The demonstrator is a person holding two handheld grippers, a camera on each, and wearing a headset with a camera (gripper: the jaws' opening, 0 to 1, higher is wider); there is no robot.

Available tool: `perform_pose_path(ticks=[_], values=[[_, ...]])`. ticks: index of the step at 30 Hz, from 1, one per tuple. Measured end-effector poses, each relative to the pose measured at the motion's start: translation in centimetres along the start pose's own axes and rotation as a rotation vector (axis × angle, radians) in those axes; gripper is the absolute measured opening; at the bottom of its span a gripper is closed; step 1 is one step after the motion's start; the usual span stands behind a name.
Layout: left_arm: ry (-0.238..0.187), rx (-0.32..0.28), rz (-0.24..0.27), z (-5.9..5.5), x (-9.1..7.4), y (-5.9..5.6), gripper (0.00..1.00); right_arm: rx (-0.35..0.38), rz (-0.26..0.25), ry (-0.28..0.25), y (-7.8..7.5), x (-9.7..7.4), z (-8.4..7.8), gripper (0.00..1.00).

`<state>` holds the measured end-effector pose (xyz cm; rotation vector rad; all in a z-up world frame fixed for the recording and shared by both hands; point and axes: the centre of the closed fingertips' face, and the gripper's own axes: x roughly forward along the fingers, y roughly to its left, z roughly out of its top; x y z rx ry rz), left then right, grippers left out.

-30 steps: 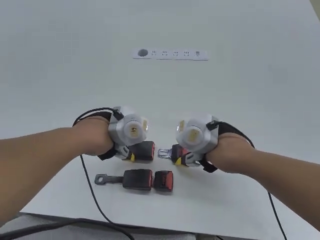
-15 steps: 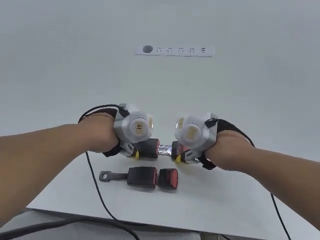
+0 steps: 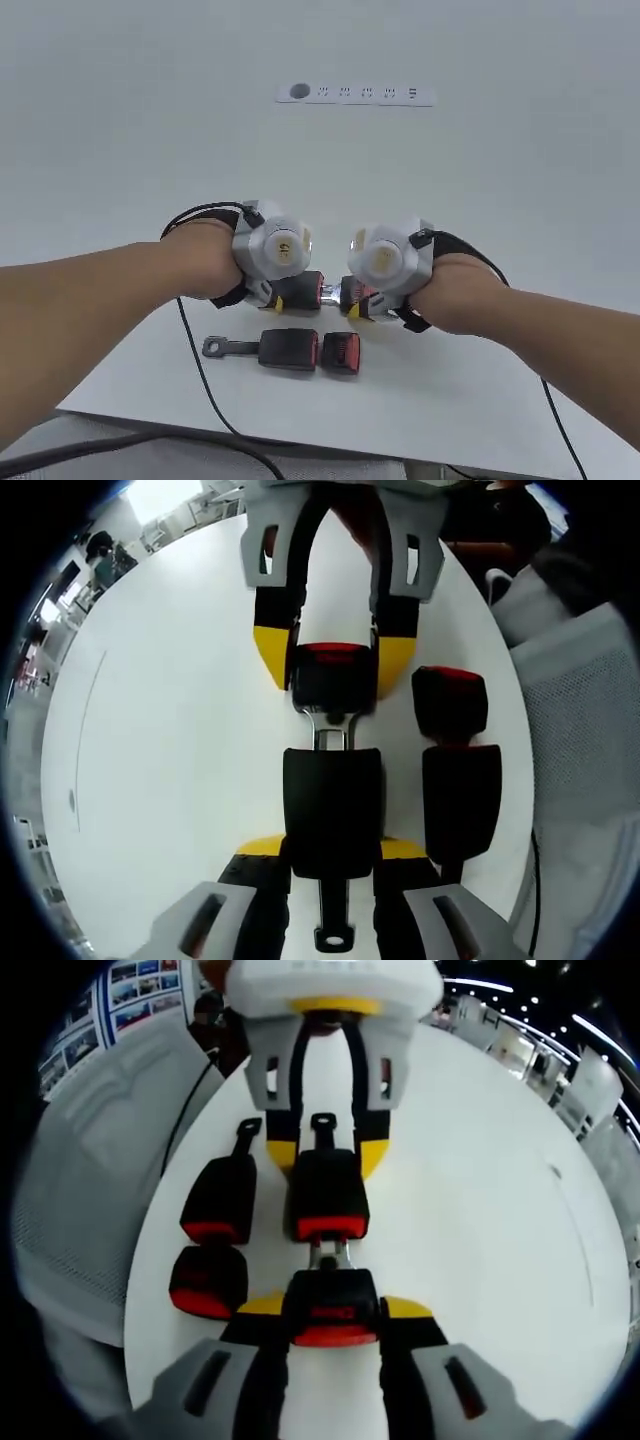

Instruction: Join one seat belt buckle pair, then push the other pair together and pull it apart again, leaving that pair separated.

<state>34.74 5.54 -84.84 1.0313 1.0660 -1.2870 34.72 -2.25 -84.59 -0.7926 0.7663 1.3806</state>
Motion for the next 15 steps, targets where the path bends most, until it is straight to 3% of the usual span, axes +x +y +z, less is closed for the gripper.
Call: perform_pose_path(ticks=[8, 15], values=[[0.003, 0.019, -0.004, -0.03, 0.08, 0.02, 0.32, -0.014, 0.006, -0.008, -0.19, 0.04, 0.34, 0.32], [-0.023, 0.011, -0.004, 0.02, 0.01, 0.02, 0.31, -0.014, 0.019, -0.022, -0.27, 0.24, 0.64, 0.31]])
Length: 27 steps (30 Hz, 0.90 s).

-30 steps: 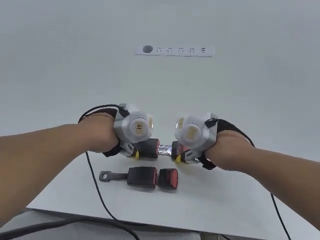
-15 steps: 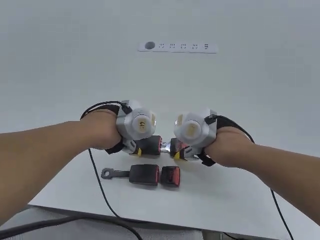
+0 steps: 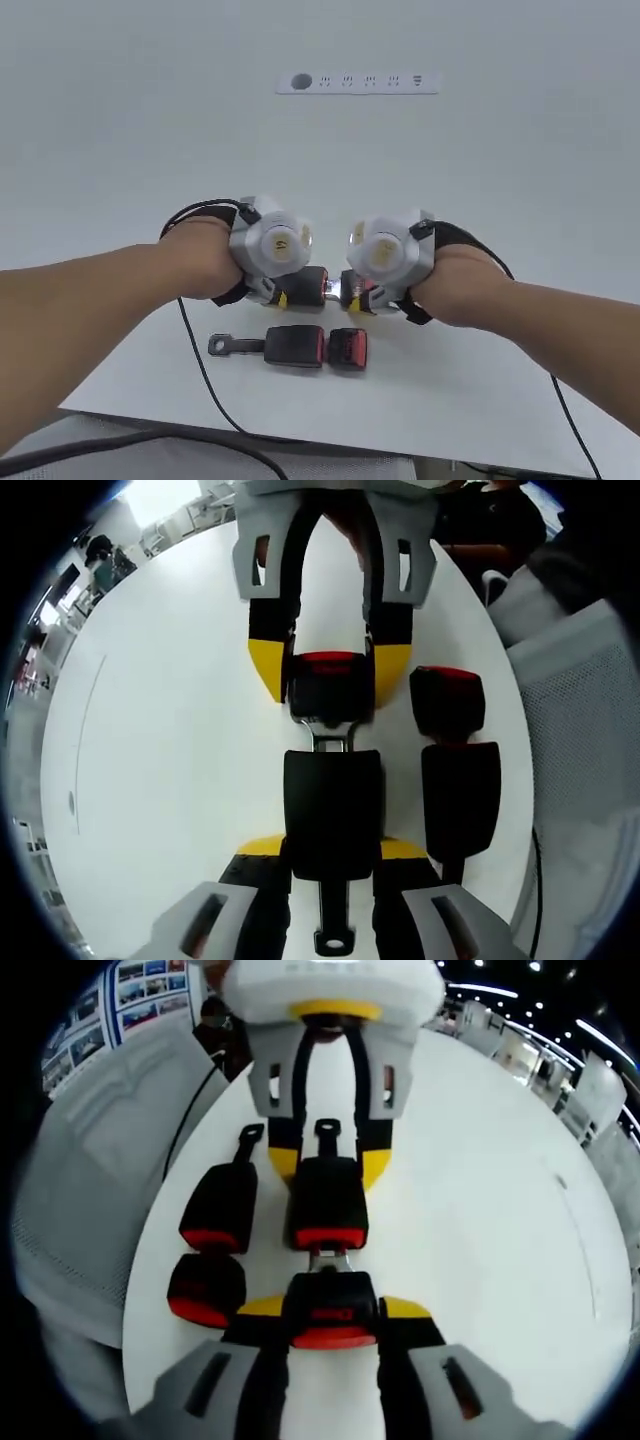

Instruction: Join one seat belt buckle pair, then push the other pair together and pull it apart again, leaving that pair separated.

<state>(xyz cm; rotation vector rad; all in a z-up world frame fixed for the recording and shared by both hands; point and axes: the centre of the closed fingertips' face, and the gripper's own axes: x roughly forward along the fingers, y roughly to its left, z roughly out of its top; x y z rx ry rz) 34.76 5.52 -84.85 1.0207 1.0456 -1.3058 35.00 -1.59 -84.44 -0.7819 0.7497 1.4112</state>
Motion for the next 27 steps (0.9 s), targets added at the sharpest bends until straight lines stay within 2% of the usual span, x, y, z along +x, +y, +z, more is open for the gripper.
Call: perform_pose_path(ticks=[2, 4, 8, 27], values=[[0.004, 0.000, 0.000, 0.04, 0.04, 0.01, 0.31, 0.023, 0.006, -0.022, 0.07, 0.56, 0.90, 0.31], [0.028, 0.014, -0.003, 0.02, 0.08, -0.01, 0.31, 0.018, -0.004, -0.002, 0.04, 0.96, 1.22, 0.31], [0.035, 0.025, -0.005, -0.02, 0.04, -0.01, 0.31, 0.017, 0.001, -0.033, 0.11, 0.66, 0.91, 0.32], [0.038, 0.016, 0.003, -0.04, 0.06, -0.03, 0.32, 0.001, -0.012, -0.018, 0.24, 0.48, 0.75, 0.33]])
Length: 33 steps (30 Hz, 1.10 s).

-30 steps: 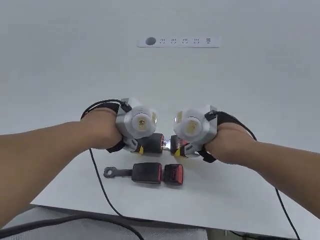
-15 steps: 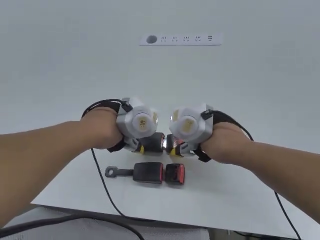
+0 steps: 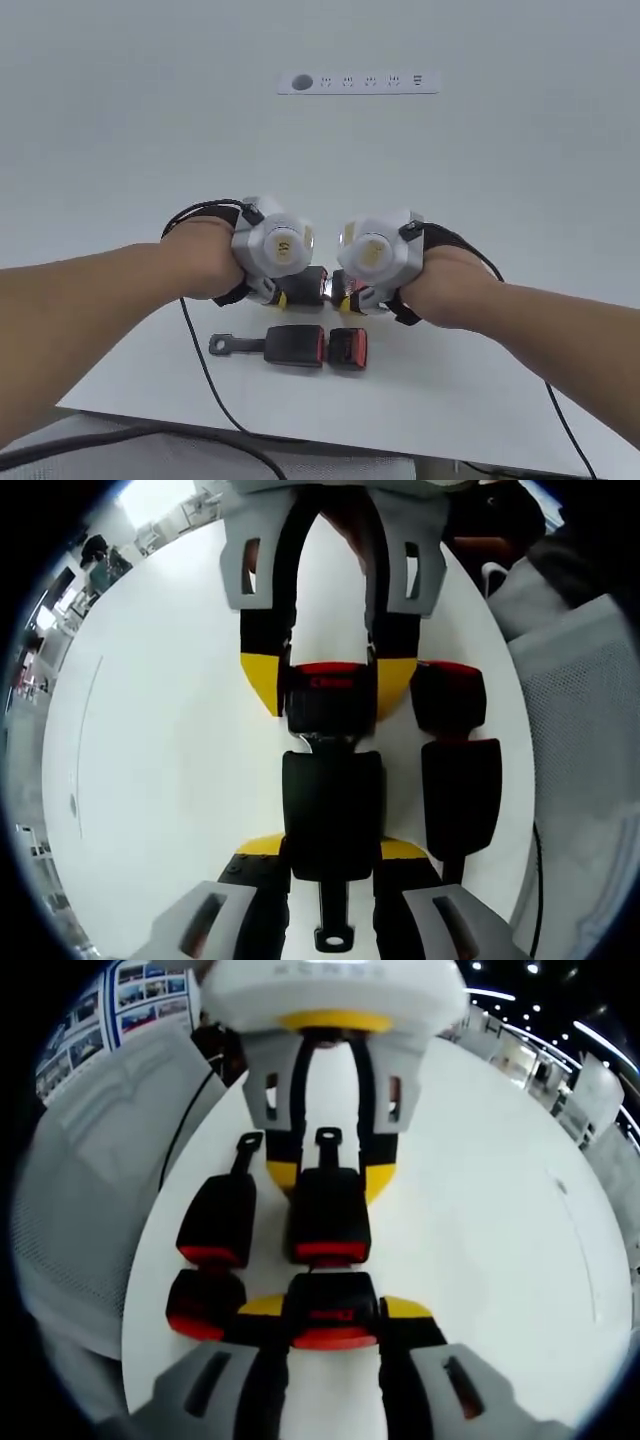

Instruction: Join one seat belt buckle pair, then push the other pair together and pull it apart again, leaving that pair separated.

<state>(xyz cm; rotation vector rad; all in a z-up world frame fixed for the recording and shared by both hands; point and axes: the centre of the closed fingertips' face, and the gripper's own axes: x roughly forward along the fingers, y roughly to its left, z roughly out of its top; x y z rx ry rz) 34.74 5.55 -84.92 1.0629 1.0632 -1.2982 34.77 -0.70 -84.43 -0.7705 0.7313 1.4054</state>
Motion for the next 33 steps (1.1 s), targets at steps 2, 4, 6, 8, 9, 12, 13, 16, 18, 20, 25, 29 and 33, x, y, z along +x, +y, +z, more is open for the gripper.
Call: perform_pose_path(ticks=[2, 4, 6, 8, 9, 12, 13, 16, 18, 20, 25, 29, 33], values=[[0.001, -0.004, 0.000, 0.1, -0.2, -0.1, 0.32, 0.000, -0.003, 0.004, 0.0, -0.1, -0.1, 0.33], [-0.003, -0.010, 0.001, 0.0, -0.1, 0.0, 0.32, 0.000, -0.006, 0.008, 0.0, -0.3, -0.5, 0.33], [-0.006, -0.013, 0.003, 0.0, -0.1, 0.0, 0.32, 0.003, -0.009, 0.012, 0.0, -0.5, -0.9, 0.33], [-0.006, -0.016, 0.003, 0.0, -0.1, 0.0, 0.32, 0.000, -0.012, 0.018, -0.1, -0.9, -1.3, 0.33], [-0.006, -0.017, 0.002, 0.0, -0.1, 0.0, 0.32, 0.002, -0.011, 0.017, -0.1, -1.0, -1.4, 0.33], [-0.002, -0.020, 0.000, 0.1, -0.1, 0.0, 0.32, 0.004, -0.012, 0.017, 0.0, -1.1, -1.6, 0.34], [-0.001, -0.018, 0.000, 0.1, -0.1, 0.0, 0.32, 0.002, -0.012, 0.018, 0.1, -1.2, -1.7, 0.34], [-0.010, -0.024, 0.003, 0.0, -0.1, 0.0, 0.32, 0.007, -0.019, 0.020, 0.1, -1.6, -2.3, 0.34], [-0.018, -0.029, 0.004, 0.0, -0.2, -0.1, 0.33, 0.024, -0.021, 0.023, 0.0, -1.9, -2.9, 0.34], [-0.024, -0.034, 0.005, -0.1, -0.1, 0.0, 0.33, 0.031, -0.018, 0.027, 0.3, -2.3, -3.5, 0.34], [-0.030, -0.035, 0.006, 0.0, -0.1, 0.0, 0.33, 0.056, -0.045, 0.050, 0.5, -4.0, -5.7, 0.34], [-0.025, -0.027, 0.006, 0.0, -0.2, -0.1, 0.33, 0.087, -0.068, 0.068, 0.7, -5.5, -7.9, 0.34], [-0.005, -0.029, 0.008, 0.1, -0.1, -0.1, 0.33, 0.104, -0.087, 0.087, 1.1, -6.9, -10.0, 0.34]])
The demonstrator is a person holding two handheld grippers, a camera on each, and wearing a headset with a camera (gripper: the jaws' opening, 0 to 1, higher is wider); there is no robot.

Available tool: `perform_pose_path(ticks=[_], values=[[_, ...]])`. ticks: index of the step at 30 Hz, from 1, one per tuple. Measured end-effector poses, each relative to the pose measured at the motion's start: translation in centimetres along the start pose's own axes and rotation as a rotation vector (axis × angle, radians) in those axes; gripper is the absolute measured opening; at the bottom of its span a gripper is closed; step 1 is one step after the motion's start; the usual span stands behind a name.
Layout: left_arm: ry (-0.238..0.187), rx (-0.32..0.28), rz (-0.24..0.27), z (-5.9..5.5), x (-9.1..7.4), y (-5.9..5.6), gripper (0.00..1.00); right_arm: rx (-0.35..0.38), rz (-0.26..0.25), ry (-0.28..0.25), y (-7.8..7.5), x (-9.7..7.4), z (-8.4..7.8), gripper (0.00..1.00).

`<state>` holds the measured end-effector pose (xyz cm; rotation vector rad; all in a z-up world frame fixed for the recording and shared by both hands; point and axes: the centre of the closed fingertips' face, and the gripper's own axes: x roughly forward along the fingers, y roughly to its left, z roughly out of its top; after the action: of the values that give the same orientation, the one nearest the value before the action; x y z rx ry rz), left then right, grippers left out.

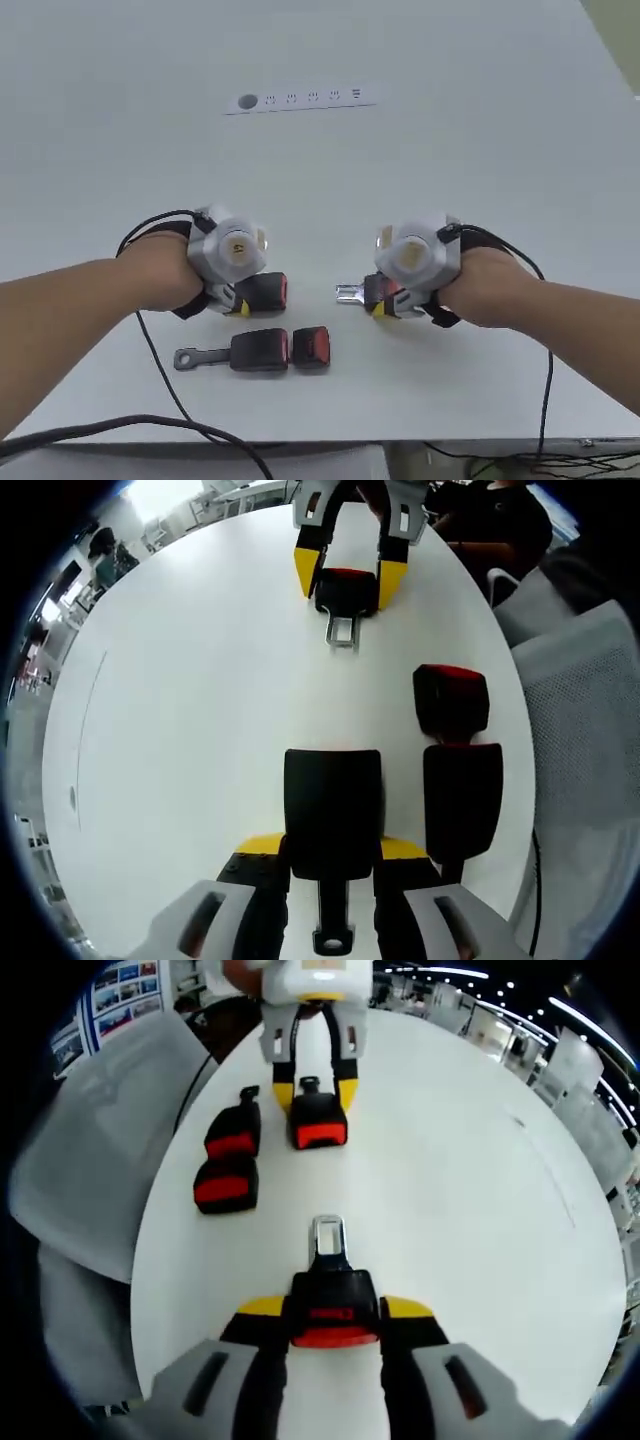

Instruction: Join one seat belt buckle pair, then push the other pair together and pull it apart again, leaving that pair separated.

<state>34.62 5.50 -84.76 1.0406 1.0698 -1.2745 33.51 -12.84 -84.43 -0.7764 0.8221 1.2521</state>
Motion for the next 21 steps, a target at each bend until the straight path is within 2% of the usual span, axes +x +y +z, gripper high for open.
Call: perform_pose_path(ticks=[5, 9, 14, 21], values=[[0.030, 0.006, 0.005, 0.0, 0.0, -0.1, 0.33, 0.037, -0.023, 0.018, -0.1, -1.5, -2.5, 0.35], [0.030, 0.004, 0.005, 0.0, 0.0, -0.1, 0.33, 0.040, -0.039, 0.038, -0.1, -2.4, -4.2, 0.35], [0.035, 0.007, 0.009, 0.0, 0.0, -0.1, 0.33, 0.050, -0.051, 0.054, -0.2, -3.1, -5.5, 0.35], [0.042, 0.005, 0.010, 0.0, 0.0, 0.0, 0.33, 0.057, -0.048, 0.059, -0.5, -3.3, -5.9, 0.35]])
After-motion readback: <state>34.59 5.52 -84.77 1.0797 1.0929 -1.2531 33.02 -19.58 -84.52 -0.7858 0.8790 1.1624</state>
